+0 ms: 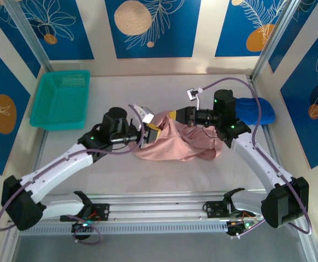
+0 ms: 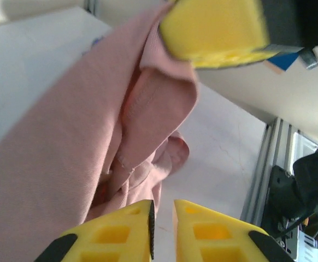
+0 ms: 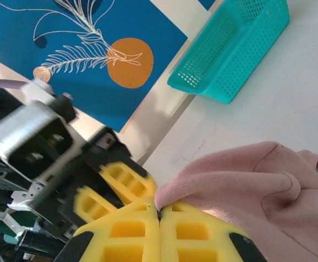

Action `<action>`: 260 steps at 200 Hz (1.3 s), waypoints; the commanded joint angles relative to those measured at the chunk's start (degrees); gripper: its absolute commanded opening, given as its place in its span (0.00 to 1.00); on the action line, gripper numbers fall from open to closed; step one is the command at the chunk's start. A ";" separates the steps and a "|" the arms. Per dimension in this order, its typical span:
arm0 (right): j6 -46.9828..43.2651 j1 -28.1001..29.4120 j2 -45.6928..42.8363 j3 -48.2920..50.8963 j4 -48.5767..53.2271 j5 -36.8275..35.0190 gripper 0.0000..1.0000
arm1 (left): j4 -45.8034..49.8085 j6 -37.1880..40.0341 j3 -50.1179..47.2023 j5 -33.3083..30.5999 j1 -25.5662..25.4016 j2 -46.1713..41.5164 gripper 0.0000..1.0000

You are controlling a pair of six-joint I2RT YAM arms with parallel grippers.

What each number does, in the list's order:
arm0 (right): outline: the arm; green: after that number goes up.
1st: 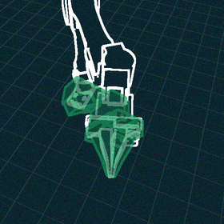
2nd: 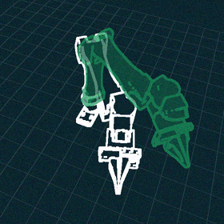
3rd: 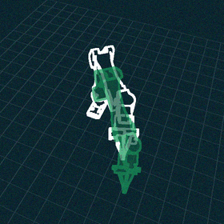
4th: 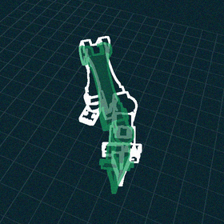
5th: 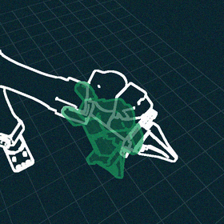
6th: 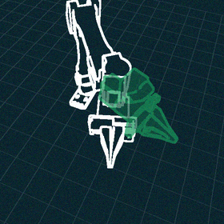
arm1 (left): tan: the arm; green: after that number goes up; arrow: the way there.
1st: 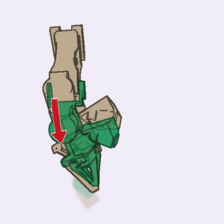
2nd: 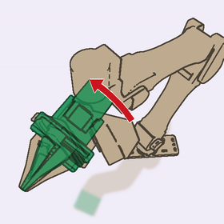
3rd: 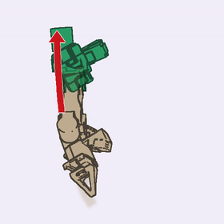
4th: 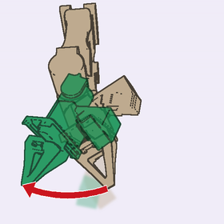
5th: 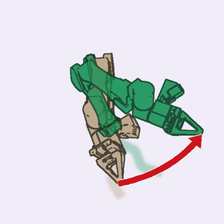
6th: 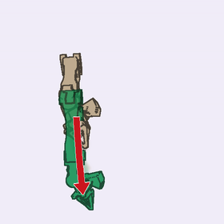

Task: Fold the inside-out t-shirt

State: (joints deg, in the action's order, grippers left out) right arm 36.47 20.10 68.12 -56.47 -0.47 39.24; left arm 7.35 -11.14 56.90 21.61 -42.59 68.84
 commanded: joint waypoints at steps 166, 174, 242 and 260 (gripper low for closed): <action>0.27 -1.03 -1.32 0.30 0.02 1.40 0.00 | 0.34 1.21 12.16 0.33 2.73 13.93 0.36; 0.13 -1.03 -1.32 0.31 0.04 1.41 0.00 | 0.22 1.27 12.60 -0.17 2.73 14.42 0.35; -2.42 -2.88 -2.02 -0.36 3.81 -0.95 0.00 | -2.79 -0.82 12.38 3.04 4.31 13.13 0.00; -5.14 -2.88 -1.56 -2.36 9.24 -6.72 0.00 | -5.12 -3.00 9.69 4.13 4.52 9.35 0.00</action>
State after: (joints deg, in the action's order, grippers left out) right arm 35.07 17.52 67.66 -56.51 1.89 37.89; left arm 6.28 -11.92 68.18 22.35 -38.79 83.35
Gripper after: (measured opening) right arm 0.057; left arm 0.039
